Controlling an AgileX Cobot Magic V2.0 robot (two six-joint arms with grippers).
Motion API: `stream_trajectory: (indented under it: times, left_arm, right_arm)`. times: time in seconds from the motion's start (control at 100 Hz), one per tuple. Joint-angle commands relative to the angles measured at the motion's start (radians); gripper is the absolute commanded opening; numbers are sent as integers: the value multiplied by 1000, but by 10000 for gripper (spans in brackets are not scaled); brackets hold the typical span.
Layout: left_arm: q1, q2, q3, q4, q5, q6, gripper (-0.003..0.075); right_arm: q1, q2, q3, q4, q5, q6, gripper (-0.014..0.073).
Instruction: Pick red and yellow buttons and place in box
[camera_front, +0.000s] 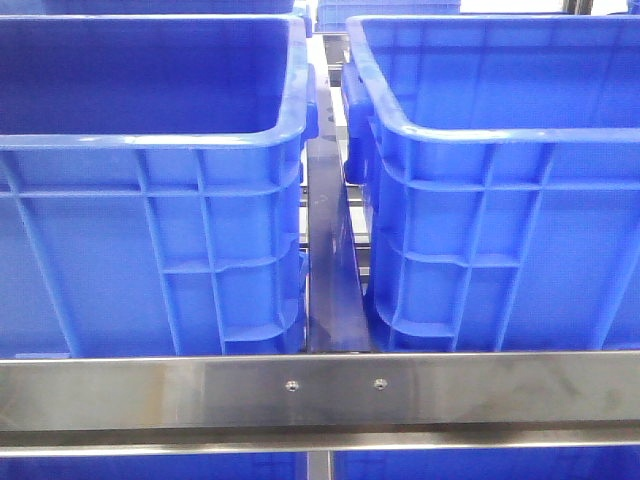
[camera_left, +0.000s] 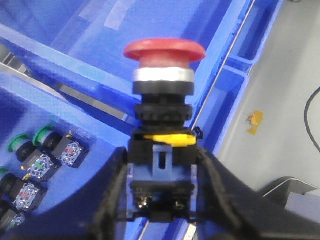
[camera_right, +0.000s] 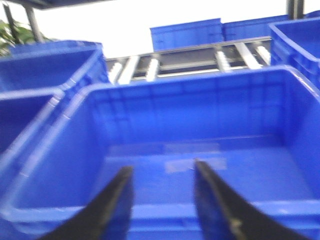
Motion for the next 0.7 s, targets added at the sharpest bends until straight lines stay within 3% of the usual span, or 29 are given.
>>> stream_trajectory:
  times: [0.0, 0.15, 0.25, 0.43, 0.55, 0.69]
  left_arm:
    - [-8, -14, -29, -10, -71, -1, -19]
    - [-8, -12, -29, -10, -71, -1, -19]
    - [-8, -12, -29, -10, -71, -1, -19]
    - [-8, -12, -29, -10, -71, -1, -19]
    - [-8, -12, -29, -10, -71, -1, -19]
    - [-8, -12, -29, -10, -69, -1, -19]
  right_arm:
    - [2, 65, -94, 78, -2, 2, 447]
    - [2, 168, -157, 260, 76, -26, 459]
    - [2, 243, -173, 448, 103, -98, 459]
    - [2, 370, -173, 849, 145, -340, 459]
    - [2, 470, -173, 1161, 222, -532, 459]
    - [2, 580, -173, 1439, 323, -708, 459]
